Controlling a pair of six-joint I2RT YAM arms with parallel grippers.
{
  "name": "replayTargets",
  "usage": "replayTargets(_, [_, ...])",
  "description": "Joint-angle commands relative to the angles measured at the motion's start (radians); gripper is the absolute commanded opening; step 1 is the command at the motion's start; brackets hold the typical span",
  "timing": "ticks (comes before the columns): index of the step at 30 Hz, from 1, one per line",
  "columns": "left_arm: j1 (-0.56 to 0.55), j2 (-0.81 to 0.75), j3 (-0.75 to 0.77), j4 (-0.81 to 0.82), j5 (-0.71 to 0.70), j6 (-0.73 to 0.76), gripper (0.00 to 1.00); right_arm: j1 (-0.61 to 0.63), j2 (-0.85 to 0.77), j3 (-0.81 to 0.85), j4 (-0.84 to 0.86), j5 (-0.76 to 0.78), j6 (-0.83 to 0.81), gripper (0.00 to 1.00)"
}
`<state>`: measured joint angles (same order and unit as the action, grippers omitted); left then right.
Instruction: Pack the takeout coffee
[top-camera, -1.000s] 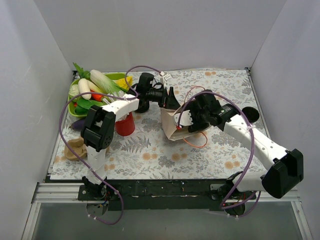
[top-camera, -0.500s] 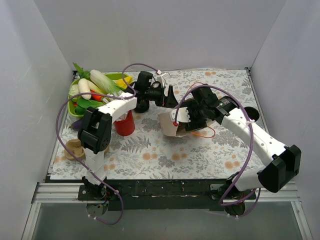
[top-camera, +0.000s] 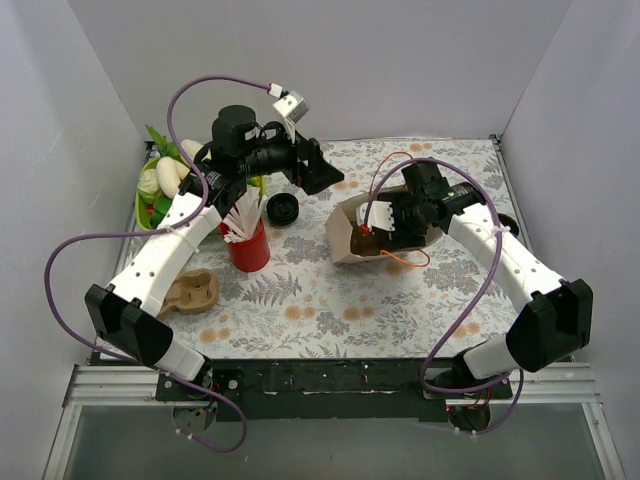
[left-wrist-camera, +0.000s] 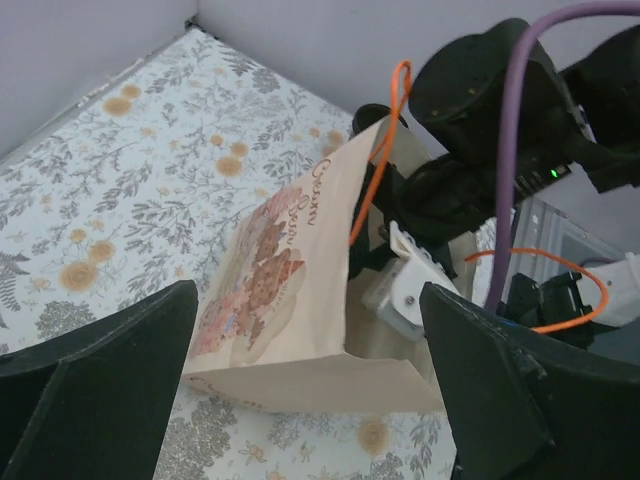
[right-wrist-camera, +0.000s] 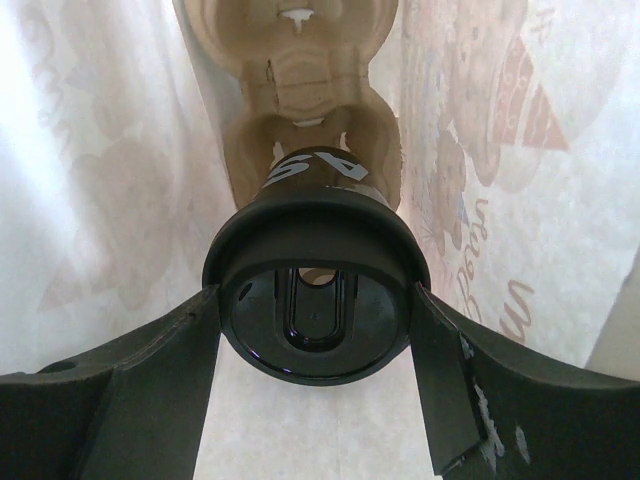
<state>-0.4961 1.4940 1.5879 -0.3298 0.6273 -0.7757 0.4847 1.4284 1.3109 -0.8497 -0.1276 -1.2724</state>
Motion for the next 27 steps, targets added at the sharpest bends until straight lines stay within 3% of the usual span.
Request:
replayTargets(1, [0.004,0.06,0.044,-0.198,0.106,0.042,0.95,-0.032,0.015,0.021,0.024,-0.05,-0.039,0.01])
replayTargets(8, [-0.042,0.184,0.179,-0.374,0.062,0.058,0.96,-0.035,0.035,0.002,0.089,-0.056,-0.012,0.01])
replayTargets(18, [-0.084,0.223,0.222,-0.41,-0.029,0.072,0.95,-0.034,0.009,-0.076,0.144,-0.012,-0.07,0.01])
replayTargets(27, [-0.088,0.203,0.233,-0.44,-0.009,0.234,0.91,-0.034,-0.032,-0.147,0.193,-0.055,-0.122,0.01])
